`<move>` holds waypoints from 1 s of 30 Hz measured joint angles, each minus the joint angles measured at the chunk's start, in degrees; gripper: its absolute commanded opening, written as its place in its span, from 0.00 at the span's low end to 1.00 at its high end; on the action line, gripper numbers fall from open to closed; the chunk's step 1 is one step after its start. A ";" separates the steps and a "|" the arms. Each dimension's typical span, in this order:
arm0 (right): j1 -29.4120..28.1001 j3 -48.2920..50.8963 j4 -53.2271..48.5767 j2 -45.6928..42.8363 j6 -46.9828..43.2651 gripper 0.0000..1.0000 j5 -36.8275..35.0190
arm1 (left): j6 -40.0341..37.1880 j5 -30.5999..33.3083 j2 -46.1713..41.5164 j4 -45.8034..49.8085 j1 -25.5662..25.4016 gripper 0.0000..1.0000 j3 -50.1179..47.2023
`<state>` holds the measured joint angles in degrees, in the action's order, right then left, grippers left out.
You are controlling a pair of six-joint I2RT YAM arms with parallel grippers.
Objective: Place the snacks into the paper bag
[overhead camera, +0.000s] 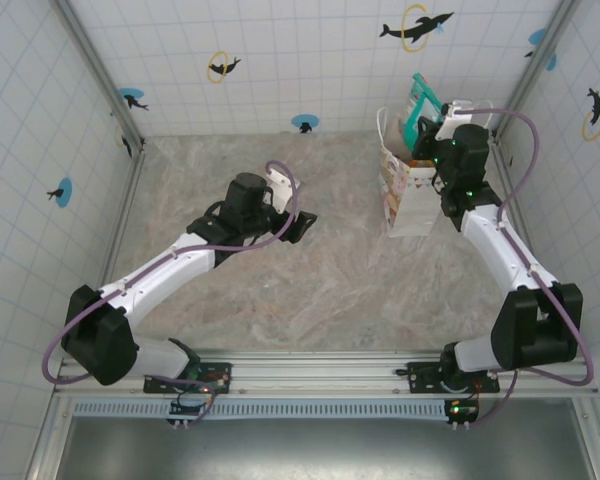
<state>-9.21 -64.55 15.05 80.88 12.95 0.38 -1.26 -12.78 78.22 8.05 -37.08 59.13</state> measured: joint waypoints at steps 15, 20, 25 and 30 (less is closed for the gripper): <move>5.95 -0.44 -3.67 -7.02 1.36 0.54 2.12 | -0.81 -3.32 0.57 -1.11 0.00 0.83 0.44; 7.52 -1.31 -7.78 -9.44 0.96 0.56 3.91 | 0.37 -5.70 3.89 -4.61 0.00 0.84 4.24; 13.20 -1.66 -12.50 -10.19 2.73 0.56 8.22 | 4.79 -7.78 8.28 -10.73 0.00 0.83 9.84; 16.37 -0.04 -14.08 -13.60 5.29 0.56 11.98 | 12.68 -9.75 14.10 -17.40 -0.09 0.81 16.57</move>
<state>7.16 -64.60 0.97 67.29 18.24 12.36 11.42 -22.52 92.31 -9.34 -37.17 75.70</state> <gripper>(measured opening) 0.557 0.815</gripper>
